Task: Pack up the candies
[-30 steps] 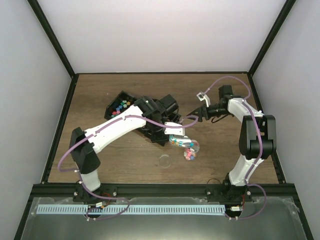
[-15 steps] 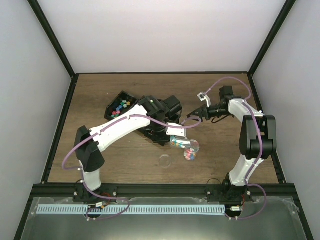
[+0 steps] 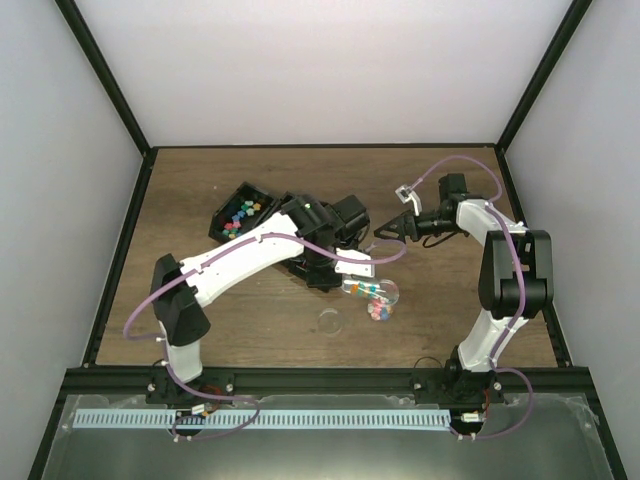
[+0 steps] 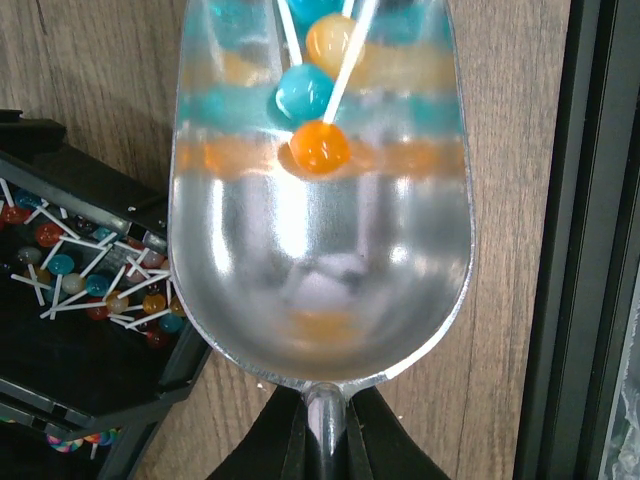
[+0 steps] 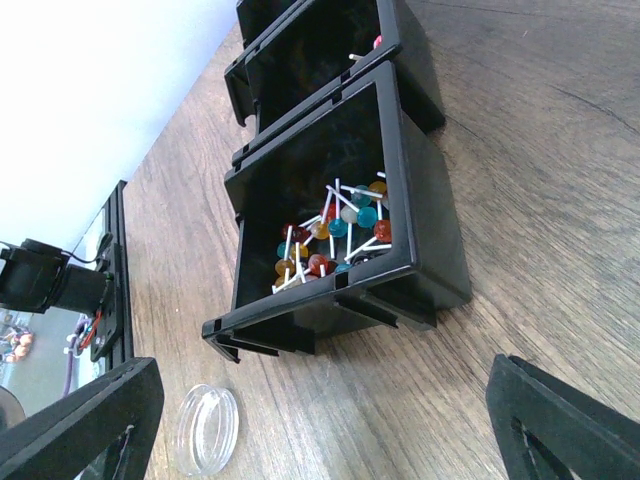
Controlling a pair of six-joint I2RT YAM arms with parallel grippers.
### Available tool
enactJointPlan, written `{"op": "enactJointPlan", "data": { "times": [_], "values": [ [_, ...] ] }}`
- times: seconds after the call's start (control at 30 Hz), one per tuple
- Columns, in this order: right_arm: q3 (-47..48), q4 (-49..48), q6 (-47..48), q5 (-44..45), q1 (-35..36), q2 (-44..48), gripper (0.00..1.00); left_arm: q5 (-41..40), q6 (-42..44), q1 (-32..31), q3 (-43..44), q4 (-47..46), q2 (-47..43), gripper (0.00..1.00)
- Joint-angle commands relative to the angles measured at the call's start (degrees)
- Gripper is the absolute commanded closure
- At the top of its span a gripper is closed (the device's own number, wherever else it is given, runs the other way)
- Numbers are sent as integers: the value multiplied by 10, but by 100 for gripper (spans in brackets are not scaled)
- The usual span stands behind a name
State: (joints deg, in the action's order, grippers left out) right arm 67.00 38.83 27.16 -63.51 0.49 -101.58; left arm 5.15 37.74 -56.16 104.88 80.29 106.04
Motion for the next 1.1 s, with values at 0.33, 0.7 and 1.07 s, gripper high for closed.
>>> {"op": "enactJointPlan", "data": {
  "times": [0.33,0.7,1.07],
  "values": [
    [-5,-13,-2,-22,-9,6,9,-21,-1,-12,17,7,3,96],
    [2,-12,-4,-23,-10,3,9,-25,-27,-6,10,3,-23,96],
    [46,-50,-75,-27,-3,-26,11,49,-143,167,-39,5,-70,96]
  ]
}}
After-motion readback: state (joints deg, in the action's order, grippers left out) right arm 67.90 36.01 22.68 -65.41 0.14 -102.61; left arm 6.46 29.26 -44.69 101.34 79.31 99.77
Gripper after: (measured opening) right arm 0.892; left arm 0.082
